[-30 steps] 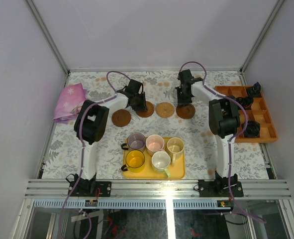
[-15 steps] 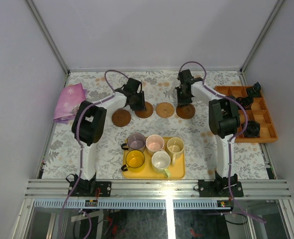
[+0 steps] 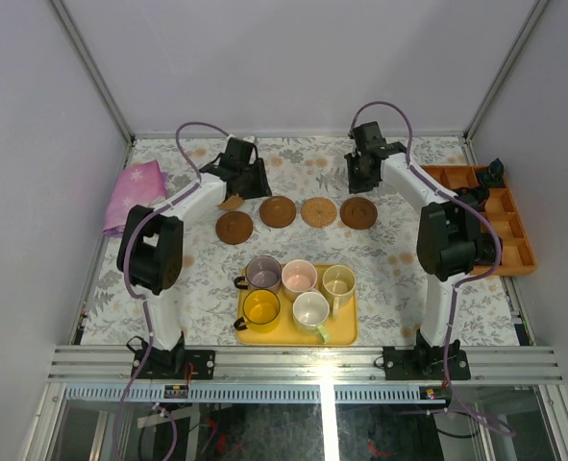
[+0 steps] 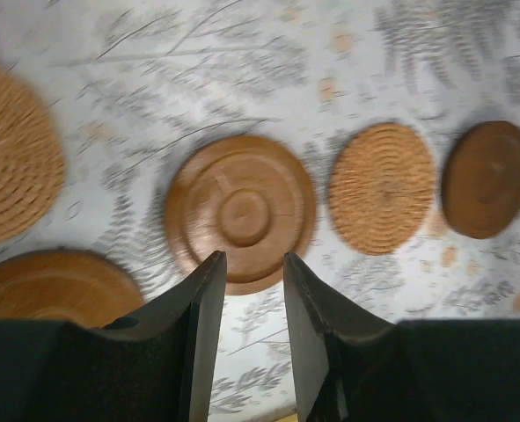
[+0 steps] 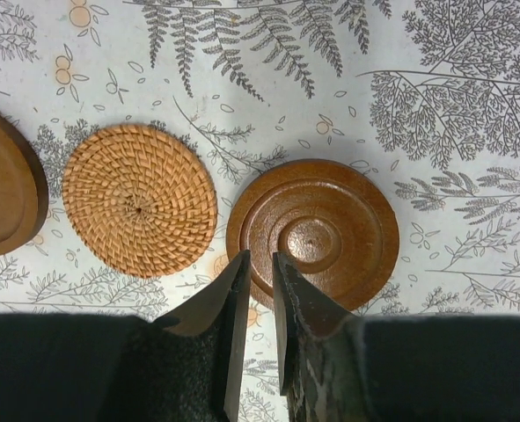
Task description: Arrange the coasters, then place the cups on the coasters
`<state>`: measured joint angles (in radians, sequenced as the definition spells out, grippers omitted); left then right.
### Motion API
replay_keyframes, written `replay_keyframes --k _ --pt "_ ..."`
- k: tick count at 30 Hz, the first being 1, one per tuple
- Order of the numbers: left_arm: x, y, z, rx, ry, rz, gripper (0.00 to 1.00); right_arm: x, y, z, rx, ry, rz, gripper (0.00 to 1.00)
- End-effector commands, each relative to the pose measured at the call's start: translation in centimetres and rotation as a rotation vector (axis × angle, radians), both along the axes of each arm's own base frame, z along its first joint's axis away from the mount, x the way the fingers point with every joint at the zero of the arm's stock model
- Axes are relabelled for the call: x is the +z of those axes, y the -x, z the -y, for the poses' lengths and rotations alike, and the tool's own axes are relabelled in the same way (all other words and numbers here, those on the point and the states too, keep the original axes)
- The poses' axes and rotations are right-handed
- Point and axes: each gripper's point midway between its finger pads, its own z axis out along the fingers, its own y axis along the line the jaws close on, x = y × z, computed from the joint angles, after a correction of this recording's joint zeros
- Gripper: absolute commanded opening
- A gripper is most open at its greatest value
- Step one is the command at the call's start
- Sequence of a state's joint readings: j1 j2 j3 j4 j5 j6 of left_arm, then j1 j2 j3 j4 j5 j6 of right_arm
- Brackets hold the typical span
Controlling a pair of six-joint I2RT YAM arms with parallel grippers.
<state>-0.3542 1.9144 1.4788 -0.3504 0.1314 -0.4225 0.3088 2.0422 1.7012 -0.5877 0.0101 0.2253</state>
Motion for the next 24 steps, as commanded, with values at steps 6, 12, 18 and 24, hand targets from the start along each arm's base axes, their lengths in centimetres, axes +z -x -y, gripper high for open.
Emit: replay_keyframes --k 6,12,18,24 --pt "-2.9 -1.4 -7.4 0.211 -0.039 -0.045 0.31 1.0 1.5 -0.3 0.038 -0.016 0.017 0.24" --pt "-4.0 -3.8 -9.3 0.273 -0.045 -0.037 0.31 0.6 2.1 -0.7 0.052 -0.039 0.0 0.24" --pt "-7.9 -5.4 -11.1 0.317 -0.074 -0.105 0.31 0.5 2.4 -1.0 0.057 -0.053 -0.008 0.24" --pt "-9.9 -5.7 -13.8 0.408 -0.069 -0.146 0.31 0.3 2.9 -1.0 0.061 -0.061 -0.02 0.24"
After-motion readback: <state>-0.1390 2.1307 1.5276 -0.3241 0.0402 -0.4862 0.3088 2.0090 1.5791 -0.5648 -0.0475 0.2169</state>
